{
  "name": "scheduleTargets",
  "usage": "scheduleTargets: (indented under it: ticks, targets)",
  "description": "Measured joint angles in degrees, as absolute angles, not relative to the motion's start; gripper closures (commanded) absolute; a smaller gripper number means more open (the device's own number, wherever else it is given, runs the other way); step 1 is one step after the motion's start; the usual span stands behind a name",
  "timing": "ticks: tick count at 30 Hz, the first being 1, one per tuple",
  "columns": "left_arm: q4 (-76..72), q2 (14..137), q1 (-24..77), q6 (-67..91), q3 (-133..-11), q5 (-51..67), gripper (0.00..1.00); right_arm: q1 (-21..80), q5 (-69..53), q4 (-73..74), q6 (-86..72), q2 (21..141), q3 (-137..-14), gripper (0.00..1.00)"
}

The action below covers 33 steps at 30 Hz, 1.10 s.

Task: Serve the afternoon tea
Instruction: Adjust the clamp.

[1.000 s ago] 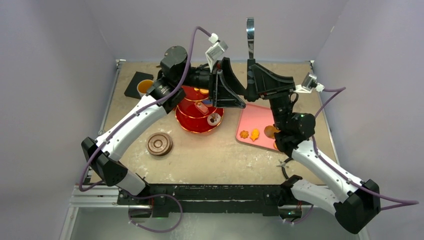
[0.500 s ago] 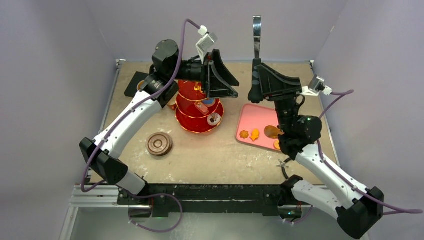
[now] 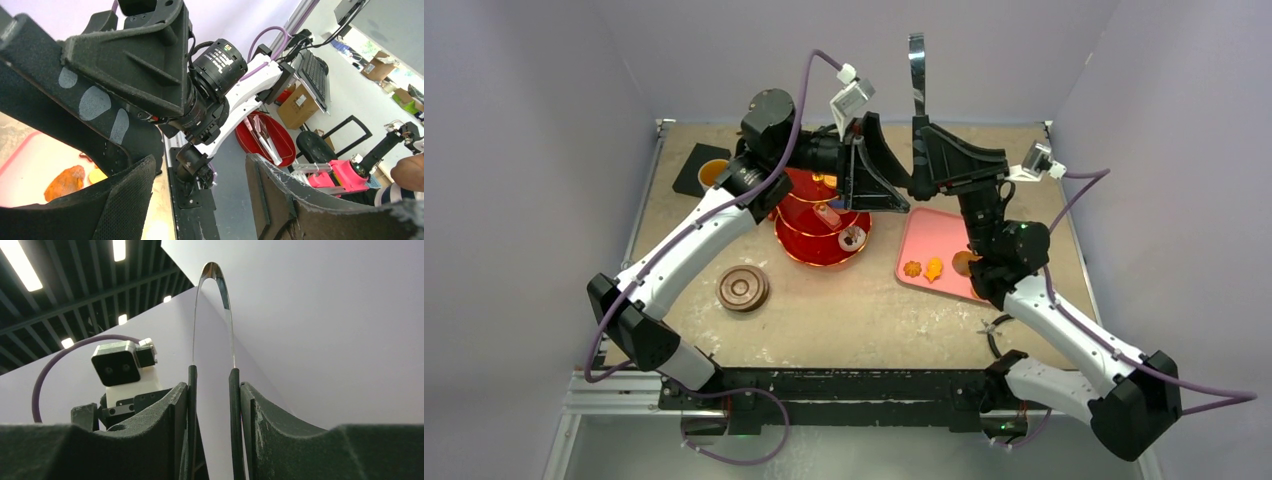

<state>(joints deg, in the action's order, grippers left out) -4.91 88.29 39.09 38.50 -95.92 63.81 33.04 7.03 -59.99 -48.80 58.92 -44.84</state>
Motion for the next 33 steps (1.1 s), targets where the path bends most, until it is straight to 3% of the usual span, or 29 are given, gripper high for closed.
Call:
scheduleTargets:
  ticks: [33]
  targets:
    - [-4.80, 88.29, 38.79, 38.52, -94.96, 64.99, 0.35, 32.99, 5.39, -62.54, -50.04, 60.16, -45.45, 0.57]
